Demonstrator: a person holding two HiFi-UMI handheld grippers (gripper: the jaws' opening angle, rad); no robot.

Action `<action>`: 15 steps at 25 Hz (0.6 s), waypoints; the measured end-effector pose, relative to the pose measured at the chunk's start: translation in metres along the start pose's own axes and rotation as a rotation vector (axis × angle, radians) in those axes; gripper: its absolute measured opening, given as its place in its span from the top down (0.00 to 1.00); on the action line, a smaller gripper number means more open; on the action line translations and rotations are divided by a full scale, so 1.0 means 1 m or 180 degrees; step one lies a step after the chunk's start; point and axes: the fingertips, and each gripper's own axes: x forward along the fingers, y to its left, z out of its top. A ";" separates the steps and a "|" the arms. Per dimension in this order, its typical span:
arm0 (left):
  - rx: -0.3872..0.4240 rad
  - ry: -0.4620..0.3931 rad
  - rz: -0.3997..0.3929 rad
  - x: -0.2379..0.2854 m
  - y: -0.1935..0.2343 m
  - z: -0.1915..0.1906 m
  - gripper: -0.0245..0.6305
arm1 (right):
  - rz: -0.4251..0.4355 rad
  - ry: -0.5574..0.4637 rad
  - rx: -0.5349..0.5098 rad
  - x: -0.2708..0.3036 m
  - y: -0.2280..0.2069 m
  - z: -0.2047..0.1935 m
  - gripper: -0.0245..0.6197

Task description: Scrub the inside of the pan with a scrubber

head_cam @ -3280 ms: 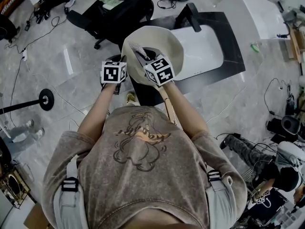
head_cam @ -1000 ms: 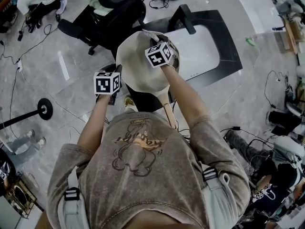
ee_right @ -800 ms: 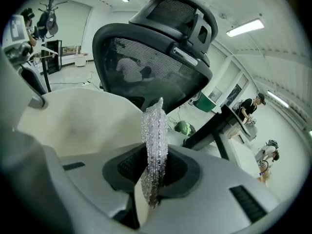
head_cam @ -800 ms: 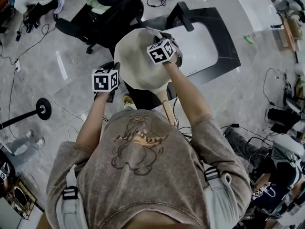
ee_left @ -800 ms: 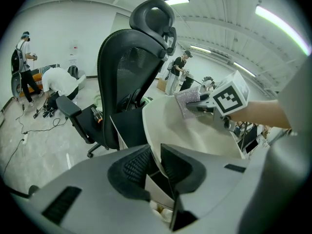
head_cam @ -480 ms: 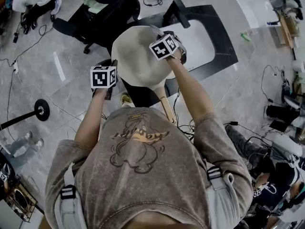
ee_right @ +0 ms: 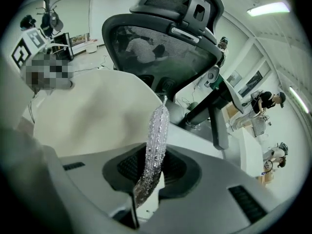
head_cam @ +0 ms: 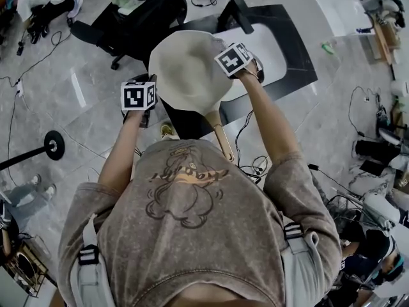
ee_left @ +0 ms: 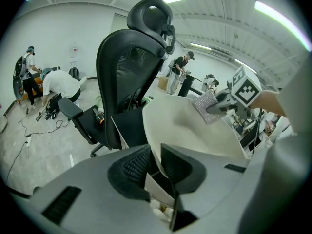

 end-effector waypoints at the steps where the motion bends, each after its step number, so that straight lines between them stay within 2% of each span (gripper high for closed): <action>1: -0.0002 0.0000 0.0006 0.000 0.000 0.000 0.85 | 0.0073 -0.0005 -0.0014 -0.001 0.004 -0.002 0.83; 3: -0.0002 0.0001 0.0015 0.000 0.000 0.001 0.85 | 0.0143 0.0104 0.0012 -0.004 0.007 -0.016 0.84; 6: -0.0001 0.0007 0.0015 0.000 -0.001 0.001 0.85 | 0.0136 0.0479 0.0088 -0.012 0.009 -0.050 0.84; 7: 0.0005 0.0004 0.0015 0.000 -0.001 0.001 0.85 | 0.0208 0.0476 0.0063 -0.012 0.015 -0.053 0.84; 10: 0.0009 -0.0001 0.0013 0.001 0.000 0.002 0.85 | 0.0521 0.0165 -0.0101 -0.007 0.040 -0.038 0.84; 15: -0.0010 0.0001 0.0019 0.000 0.000 0.001 0.85 | 0.0840 0.0287 -0.0258 -0.012 0.066 -0.049 0.84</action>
